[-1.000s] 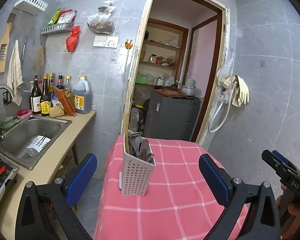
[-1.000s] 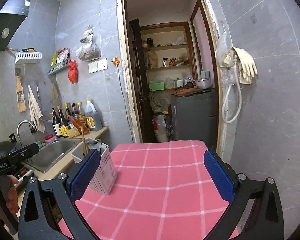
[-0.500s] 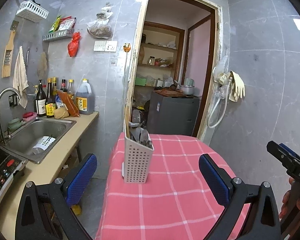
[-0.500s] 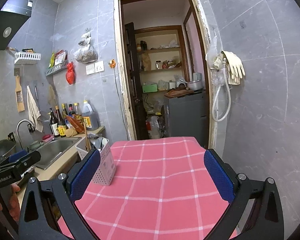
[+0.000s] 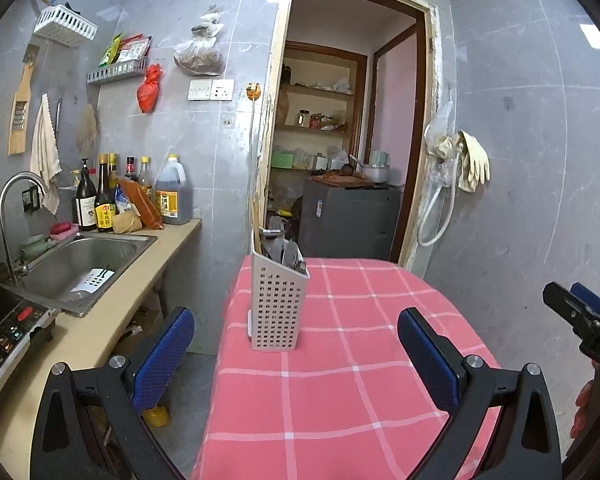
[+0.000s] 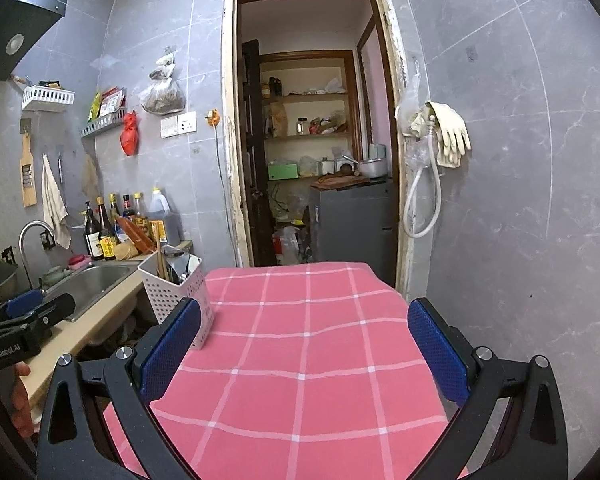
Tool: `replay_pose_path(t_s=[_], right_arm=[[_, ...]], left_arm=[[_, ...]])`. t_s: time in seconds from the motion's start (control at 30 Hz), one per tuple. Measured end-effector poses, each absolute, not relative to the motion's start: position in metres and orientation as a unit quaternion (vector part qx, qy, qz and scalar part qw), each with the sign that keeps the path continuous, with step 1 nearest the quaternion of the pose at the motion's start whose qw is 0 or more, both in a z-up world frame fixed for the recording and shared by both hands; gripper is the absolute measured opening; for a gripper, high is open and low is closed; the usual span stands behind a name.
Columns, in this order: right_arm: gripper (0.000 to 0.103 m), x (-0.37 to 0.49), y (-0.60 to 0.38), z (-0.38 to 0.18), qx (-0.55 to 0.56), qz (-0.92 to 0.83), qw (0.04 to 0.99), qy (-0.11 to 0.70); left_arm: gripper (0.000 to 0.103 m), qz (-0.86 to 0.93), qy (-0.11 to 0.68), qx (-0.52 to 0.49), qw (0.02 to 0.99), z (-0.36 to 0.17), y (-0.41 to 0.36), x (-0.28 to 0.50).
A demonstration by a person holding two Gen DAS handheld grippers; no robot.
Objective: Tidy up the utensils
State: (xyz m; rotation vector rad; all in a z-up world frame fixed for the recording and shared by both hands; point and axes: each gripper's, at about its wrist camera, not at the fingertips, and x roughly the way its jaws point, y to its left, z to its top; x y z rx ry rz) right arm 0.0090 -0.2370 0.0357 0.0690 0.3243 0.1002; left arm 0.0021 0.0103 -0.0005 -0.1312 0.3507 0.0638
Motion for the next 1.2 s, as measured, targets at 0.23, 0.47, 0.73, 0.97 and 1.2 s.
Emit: replay_pose_path(t_s=[0.23, 0.47, 0.73, 0.97, 1.2], right_arm=[[0.102, 0.010, -0.238, 0.027, 0.030, 0.045, 0.984, 0.172], [0.102, 0.019, -0.237, 0.022, 0.020, 0.043, 0.983, 0.179], [0.102, 0.030, -0.237, 0.015, 0.024, 0.048, 0.980, 0.191], [0.102, 0.033, -0.237, 0.011, 0.027, 0.049, 0.979, 0.197], [0.102, 0.036, -0.235, 0.010, 0.030, 0.050, 0.978, 0.200]], left_arm=[[0.103, 0.034, 0.178, -0.052, 0.982, -0.005, 0.004, -0.001], [0.102, 0.037, 0.184, -0.065, 0.980, -0.011, 0.008, 0.002], [0.102, 0.041, 0.192, -0.071, 0.978, -0.015, 0.011, 0.007], [0.103, 0.038, 0.197, -0.074, 0.977, -0.016, 0.011, 0.011], [0.103, 0.036, 0.199, -0.072, 0.977, -0.017, 0.011, 0.012]])
